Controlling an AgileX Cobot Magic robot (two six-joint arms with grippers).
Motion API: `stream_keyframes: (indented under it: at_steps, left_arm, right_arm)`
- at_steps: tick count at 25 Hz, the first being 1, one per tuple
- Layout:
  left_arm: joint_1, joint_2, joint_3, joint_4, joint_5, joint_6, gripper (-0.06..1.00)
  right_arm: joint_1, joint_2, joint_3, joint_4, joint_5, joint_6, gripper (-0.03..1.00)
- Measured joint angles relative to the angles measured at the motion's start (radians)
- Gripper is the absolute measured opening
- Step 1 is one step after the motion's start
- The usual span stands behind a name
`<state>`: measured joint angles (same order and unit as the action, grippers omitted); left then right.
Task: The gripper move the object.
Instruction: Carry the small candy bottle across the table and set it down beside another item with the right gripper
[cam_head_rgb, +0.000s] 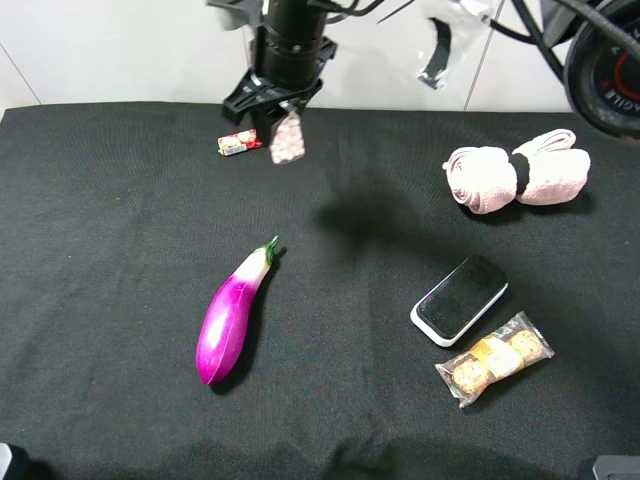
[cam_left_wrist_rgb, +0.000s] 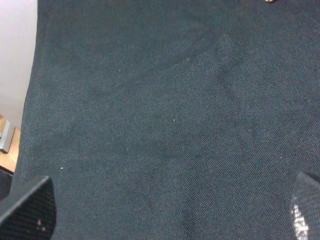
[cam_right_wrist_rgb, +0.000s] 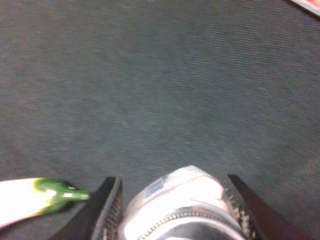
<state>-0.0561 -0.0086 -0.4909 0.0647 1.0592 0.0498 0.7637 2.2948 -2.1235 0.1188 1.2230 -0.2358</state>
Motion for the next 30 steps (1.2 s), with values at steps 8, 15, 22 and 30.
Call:
stream_keyframes:
  at_steps: [8,15,22,30]
  left_arm:
    - [0.0,0.0,0.0,0.0,0.0,0.0,0.99]
    - [0.0,0.0,0.0,0.0,0.0,0.0,0.99]
    - [0.0,0.0,0.0,0.0,0.0,0.0,0.99]
    - [0.0,0.0,0.0,0.0,0.0,0.0,0.99]
  right_arm:
    - [0.106,0.0,0.0,0.006,0.0,0.003,0.32]
    - [0.193,0.0,0.0,0.024,-0.011,0.002,0.32]
    - [0.246,0.0,0.012,0.08,-0.07,-0.032,0.32]
    - [0.253,-0.001,0.124,0.217,-0.175,-0.135,0.32]
